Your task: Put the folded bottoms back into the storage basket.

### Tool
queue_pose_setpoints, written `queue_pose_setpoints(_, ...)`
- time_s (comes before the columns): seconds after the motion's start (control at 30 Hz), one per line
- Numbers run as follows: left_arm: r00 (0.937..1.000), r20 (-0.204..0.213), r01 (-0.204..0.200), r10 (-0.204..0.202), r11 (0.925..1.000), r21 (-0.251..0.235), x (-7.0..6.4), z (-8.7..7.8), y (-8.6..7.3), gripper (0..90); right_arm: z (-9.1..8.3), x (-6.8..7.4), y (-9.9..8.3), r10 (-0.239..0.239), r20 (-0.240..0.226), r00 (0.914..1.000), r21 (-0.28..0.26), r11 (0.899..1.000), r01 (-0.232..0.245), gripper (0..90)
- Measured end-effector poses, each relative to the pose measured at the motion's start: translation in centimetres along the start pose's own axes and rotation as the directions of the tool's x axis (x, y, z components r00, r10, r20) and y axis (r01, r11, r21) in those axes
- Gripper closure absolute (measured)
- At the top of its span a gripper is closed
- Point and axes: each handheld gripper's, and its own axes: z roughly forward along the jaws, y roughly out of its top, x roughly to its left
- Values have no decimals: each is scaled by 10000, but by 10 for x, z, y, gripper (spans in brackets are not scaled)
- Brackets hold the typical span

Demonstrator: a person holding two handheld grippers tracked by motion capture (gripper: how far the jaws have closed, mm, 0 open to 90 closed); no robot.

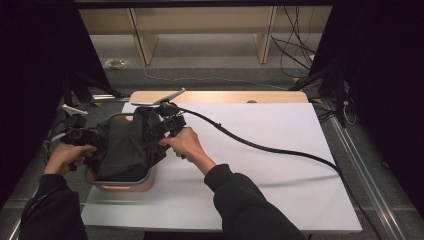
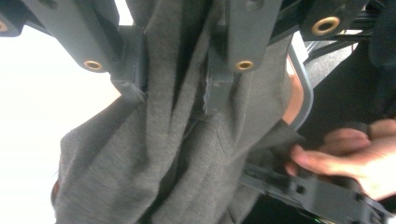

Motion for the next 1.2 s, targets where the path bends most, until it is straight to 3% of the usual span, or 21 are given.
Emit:
queue_pose_setpoints(0.1,9999,24,143,-144,9996,251,2,12,-2,703,0,0,0,21,-33,10000,-25,10000,-21,656)
queue_pose_setpoints(0.27,9995,-279,-134,138,9998,169,-4,1,1,641,0,0,0,40,-36,10000,24,10000,-39,656)
queue_pose_setpoints(0.37,10000,38,-72,73,9996,-261,-3,-12,2,612,-1,1,0,20,-44,10000,7,10000,-20,654)
queue_pose_setpoints(0.47,9993,317,-163,180,9983,-556,-5,-20,3,653,-2,1,0,-4,-59,10000,10,10000,4,651)
queue_pose_setpoints(0.53,9962,788,-339,367,9988,-361,-10,-16,2,715,-2,1,0,-7,-85,10000,-20,10000,6,651)
queue_pose_setpoints(0.6,9945,922,-484,487,9988,-61,-15,-6,2,757,-2,1,0,26,-88,10000,-12,10000,-26,651)
queue_pose_setpoints(0.73,9968,498,-641,618,9969,457,-22,18,0,804,-2,1,0,-7,-78,10000,-4,10000,7,650)
queue_pose_setpoints(0.83,9971,241,-730,721,9965,395,-24,23,-1,816,-2,1,-1,-6,-100,9999,-11,10000,5,647)
queue_pose_setpoints(0.97,9971,269,-717,706,9967,390,-26,25,-1,790,-1,1,-1,0,-148,9999,7,10000,0,632)
queue_pose_setpoints(1.07,9952,382,-885,896,9956,-297,-34,6,2,671,-2,2,-1,-1,-202,9998,4,10000,1,597)
queue_pose_setpoints(1.1,9934,629,-920,961,9936,-649,-39,-3,4,652,-3,2,-1,13,-230,9997,18,10000,-13,593)
queue_pose_setpoints(1.17,9920,765,-941,1004,9922,-823,-44,-8,4,599,-4,1,0,16,-263,9997,13,10000,-16,577)
queue_pose_setpoints(1.2,9871,1059,-1083,1201,9879,-1109,-54,-18,6,578,-4,1,1,40,-292,9996,-22,10000,-40,561)
